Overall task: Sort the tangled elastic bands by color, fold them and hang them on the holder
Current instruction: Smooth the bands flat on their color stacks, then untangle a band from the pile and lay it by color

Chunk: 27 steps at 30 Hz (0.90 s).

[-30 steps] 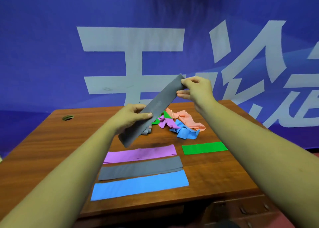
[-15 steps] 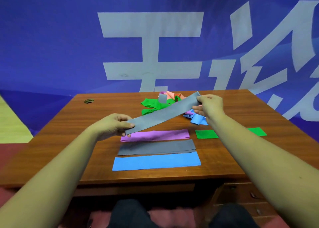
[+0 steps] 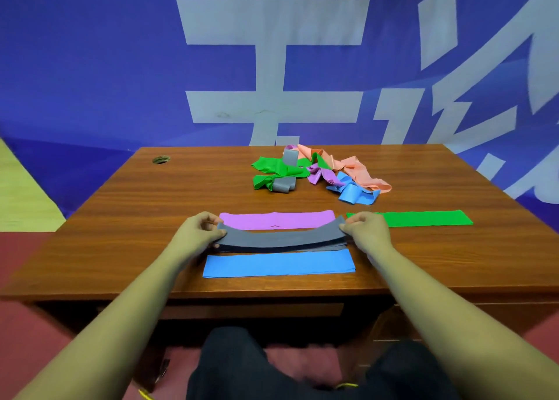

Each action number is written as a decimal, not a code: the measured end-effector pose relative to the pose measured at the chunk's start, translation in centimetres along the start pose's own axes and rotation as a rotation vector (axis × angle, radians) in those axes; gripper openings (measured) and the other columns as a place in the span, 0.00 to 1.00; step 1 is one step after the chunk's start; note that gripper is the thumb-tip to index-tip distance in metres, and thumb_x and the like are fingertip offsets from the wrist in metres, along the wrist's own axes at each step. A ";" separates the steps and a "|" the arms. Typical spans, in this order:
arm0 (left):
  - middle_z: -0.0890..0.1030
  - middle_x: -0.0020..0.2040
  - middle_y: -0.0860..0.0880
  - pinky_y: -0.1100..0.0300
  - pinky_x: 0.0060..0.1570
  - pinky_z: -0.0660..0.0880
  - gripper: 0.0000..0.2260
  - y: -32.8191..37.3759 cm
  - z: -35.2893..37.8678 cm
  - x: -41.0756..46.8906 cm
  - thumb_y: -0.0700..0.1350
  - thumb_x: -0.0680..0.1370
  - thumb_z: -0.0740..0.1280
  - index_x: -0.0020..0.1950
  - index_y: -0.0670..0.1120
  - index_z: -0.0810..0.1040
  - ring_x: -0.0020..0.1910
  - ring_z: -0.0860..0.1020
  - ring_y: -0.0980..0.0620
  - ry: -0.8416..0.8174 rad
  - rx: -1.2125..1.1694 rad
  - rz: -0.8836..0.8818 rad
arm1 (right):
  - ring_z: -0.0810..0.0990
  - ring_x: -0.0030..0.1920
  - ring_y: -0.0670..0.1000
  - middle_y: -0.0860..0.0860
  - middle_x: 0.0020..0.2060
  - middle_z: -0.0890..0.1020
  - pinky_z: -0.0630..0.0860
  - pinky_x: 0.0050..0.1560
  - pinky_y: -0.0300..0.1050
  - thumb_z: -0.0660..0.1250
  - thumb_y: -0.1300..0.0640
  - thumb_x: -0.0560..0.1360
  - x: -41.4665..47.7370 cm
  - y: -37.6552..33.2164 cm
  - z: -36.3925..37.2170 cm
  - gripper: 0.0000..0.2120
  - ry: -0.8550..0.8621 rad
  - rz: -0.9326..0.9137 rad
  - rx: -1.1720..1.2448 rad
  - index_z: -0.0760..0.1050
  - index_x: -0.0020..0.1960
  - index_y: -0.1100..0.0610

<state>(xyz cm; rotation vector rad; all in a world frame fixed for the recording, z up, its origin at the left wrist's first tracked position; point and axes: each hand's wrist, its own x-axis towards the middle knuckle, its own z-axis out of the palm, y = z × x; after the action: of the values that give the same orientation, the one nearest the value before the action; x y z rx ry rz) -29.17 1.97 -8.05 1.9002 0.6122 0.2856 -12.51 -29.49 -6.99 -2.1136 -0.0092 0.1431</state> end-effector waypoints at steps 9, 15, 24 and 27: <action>0.81 0.42 0.49 0.61 0.36 0.69 0.07 -1.0 1.2 -0.4 0.42 0.74 0.72 0.51 0.49 0.79 0.42 0.78 0.50 0.179 0.368 0.133 | 0.79 0.46 0.51 0.48 0.40 0.82 0.75 0.45 0.47 0.75 0.57 0.70 -0.3 1.3 1.4 0.05 0.038 -0.069 -0.106 0.79 0.40 0.53; 0.82 0.47 0.49 0.57 0.48 0.73 0.11 -1.7 2.3 -0.9 0.44 0.75 0.71 0.57 0.47 0.81 0.48 0.79 0.49 0.242 0.496 0.166 | 0.78 0.50 0.51 0.49 0.46 0.81 0.70 0.44 0.42 0.74 0.53 0.73 -0.5 1.8 1.6 0.08 0.046 -0.111 -0.259 0.78 0.49 0.54; 0.69 0.49 0.49 0.57 0.48 0.70 0.07 -1.2 2.4 -0.5 0.42 0.75 0.68 0.51 0.49 0.76 0.47 0.74 0.49 0.328 0.494 0.267 | 0.78 0.50 0.54 0.54 0.52 0.77 0.73 0.46 0.47 0.66 0.53 0.75 0.1 0.9 1.1 0.09 0.103 -0.339 -0.401 0.78 0.53 0.55; 0.71 0.47 0.48 0.57 0.48 0.69 0.04 0.9 3.1 2.0 0.41 0.74 0.67 0.48 0.47 0.77 0.46 0.73 0.49 0.278 0.509 0.330 | 0.77 0.49 0.53 0.54 0.52 0.79 0.74 0.47 0.47 0.65 0.54 0.75 1.4 -1.7 1.5 0.09 0.069 -0.394 -0.401 0.78 0.53 0.56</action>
<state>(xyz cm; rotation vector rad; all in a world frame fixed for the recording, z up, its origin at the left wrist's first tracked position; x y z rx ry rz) -25.84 0.38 -8.66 2.4819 0.5884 0.6647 -11.15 -27.26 -6.49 -2.4659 -0.4426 -0.1822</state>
